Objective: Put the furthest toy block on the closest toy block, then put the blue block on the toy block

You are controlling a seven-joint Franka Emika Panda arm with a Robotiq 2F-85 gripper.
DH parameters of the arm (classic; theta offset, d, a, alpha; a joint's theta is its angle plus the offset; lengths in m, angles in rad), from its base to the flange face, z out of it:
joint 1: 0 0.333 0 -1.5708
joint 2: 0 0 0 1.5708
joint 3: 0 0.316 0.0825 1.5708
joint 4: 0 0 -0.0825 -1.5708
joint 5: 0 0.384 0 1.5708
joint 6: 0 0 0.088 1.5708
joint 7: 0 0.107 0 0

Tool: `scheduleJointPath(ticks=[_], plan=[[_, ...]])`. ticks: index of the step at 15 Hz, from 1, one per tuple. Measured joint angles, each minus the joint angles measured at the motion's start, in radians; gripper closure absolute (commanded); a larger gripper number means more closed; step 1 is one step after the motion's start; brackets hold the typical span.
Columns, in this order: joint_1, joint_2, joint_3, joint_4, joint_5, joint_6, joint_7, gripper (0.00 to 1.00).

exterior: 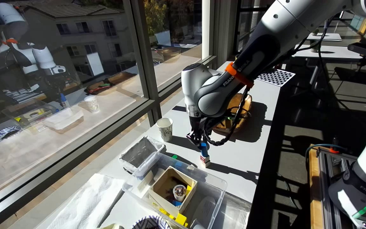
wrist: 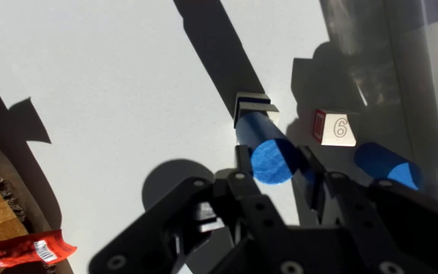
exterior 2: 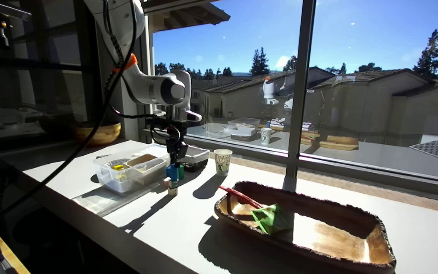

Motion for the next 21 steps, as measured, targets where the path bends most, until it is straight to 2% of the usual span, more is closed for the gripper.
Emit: scheduleJointPath(ticks=[10, 21], plan=[[0.010, -0.009, -0.001, -0.017, -0.009, 0.017, 0.034, 0.91], [0.035, -0.031, -0.007, -0.052, -0.070, 0.034, 0.139, 0.91]])
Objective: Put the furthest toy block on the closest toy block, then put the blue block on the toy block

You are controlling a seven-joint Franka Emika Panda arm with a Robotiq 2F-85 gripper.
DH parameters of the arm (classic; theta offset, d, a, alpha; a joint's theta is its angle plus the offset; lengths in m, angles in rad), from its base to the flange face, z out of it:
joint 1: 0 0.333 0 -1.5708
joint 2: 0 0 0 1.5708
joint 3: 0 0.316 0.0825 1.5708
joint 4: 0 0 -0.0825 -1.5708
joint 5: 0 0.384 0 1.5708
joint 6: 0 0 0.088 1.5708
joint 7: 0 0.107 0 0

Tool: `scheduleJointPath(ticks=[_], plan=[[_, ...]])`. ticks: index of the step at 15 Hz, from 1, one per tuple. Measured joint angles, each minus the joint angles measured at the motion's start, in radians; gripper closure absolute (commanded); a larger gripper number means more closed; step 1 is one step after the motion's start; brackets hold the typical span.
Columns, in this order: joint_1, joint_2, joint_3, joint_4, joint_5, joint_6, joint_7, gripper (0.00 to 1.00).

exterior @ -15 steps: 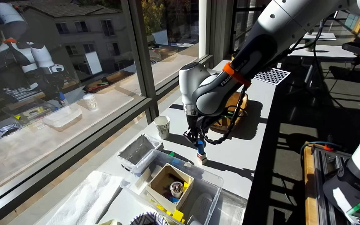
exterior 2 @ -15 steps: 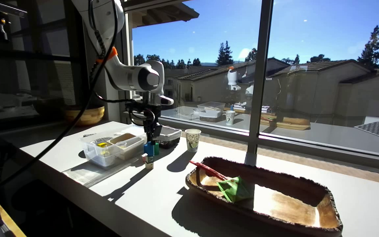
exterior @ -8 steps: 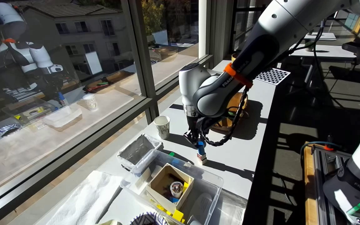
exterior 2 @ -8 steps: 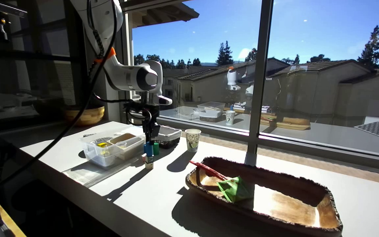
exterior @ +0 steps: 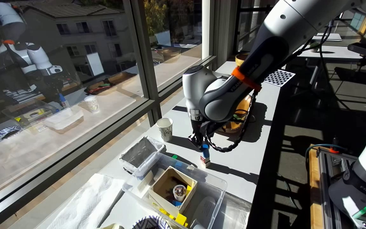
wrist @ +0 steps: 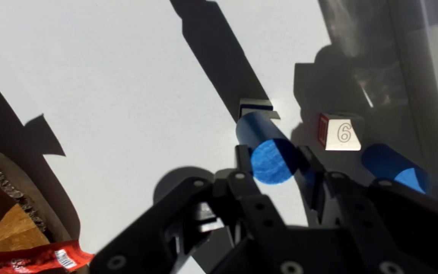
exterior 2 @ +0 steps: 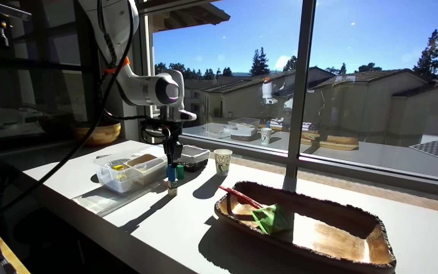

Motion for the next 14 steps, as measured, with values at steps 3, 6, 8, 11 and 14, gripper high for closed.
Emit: scheduleJointPath(ticks=[3, 6, 8, 11, 14], plan=[[0.002, -0.001, -0.004, -0.009, -0.028, 0.036, 0.024, 0.91], [0.005, -0.007, -0.006, -0.021, -0.043, 0.065, 0.045, 0.91], [0.006, -0.009, -0.006, -0.027, -0.046, 0.075, 0.060, 0.91], [0.011, -0.018, -0.007, -0.041, -0.055, 0.081, 0.093, 0.91], [0.020, -0.038, -0.008, -0.055, -0.072, 0.081, 0.141, 0.91]])
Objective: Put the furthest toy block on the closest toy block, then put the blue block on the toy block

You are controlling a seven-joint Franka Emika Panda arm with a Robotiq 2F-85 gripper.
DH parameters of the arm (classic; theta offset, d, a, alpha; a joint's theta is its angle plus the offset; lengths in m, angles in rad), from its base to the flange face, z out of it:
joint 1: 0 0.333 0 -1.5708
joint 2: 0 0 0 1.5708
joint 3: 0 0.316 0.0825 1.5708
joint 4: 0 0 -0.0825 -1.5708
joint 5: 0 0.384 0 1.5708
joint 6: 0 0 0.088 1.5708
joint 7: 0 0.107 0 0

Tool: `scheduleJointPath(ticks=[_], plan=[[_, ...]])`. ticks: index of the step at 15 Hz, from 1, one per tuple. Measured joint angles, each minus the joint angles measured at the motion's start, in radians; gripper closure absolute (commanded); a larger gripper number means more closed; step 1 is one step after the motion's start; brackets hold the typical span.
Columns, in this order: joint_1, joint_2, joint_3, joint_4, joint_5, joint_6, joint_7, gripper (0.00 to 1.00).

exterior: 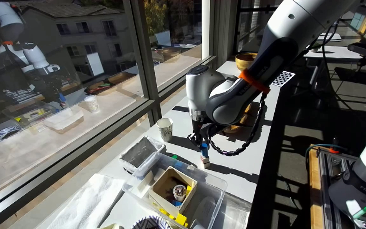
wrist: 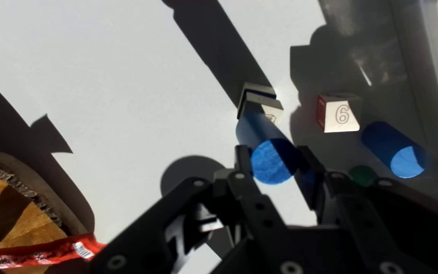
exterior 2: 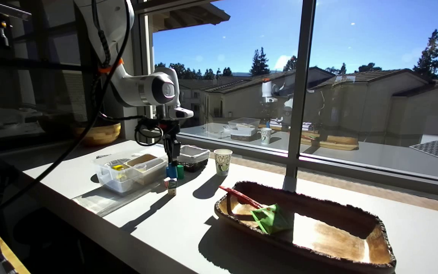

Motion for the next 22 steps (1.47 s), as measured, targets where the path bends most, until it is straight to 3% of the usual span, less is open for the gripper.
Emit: scheduleJointPath(ticks=[6, 11, 22], plan=[[0.013, -0.049, 0.001, -0.040, -0.060, 0.006, 0.103, 0.91], [0.010, -0.055, -0.003, -0.075, -0.103, 0.093, 0.160, 0.91], [0.010, -0.076, -0.014, -0.126, -0.122, 0.176, 0.244, 0.91]])
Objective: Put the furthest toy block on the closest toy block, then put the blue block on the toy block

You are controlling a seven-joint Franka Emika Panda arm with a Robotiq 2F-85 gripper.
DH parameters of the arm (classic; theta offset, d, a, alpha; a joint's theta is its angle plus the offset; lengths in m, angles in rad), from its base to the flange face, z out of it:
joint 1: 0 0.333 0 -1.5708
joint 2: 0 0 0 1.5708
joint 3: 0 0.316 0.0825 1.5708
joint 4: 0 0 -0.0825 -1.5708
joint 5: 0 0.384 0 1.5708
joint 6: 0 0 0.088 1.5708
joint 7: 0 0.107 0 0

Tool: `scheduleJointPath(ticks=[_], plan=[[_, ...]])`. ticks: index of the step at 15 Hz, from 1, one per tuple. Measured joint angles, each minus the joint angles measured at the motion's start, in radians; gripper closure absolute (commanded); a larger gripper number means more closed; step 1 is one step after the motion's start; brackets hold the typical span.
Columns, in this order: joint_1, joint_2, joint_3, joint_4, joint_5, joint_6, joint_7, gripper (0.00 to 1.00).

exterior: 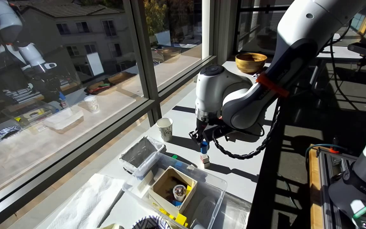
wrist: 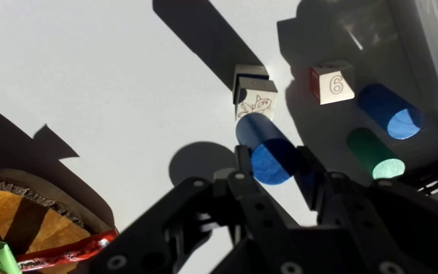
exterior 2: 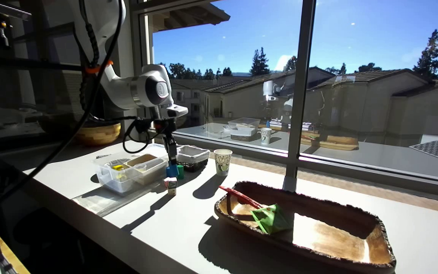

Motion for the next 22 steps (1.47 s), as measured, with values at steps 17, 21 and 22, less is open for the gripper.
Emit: scheduleJointPath(ticks=[17, 21, 22], plan=[[-0.014, -0.015, 0.009, -0.027, 0.061, 0.044, 0.005, 0.91], [-0.018, -0.015, 0.018, -0.028, 0.116, 0.044, -0.020, 0.91], [-0.018, -0.015, 0.020, -0.028, 0.128, 0.044, -0.026, 0.91]])
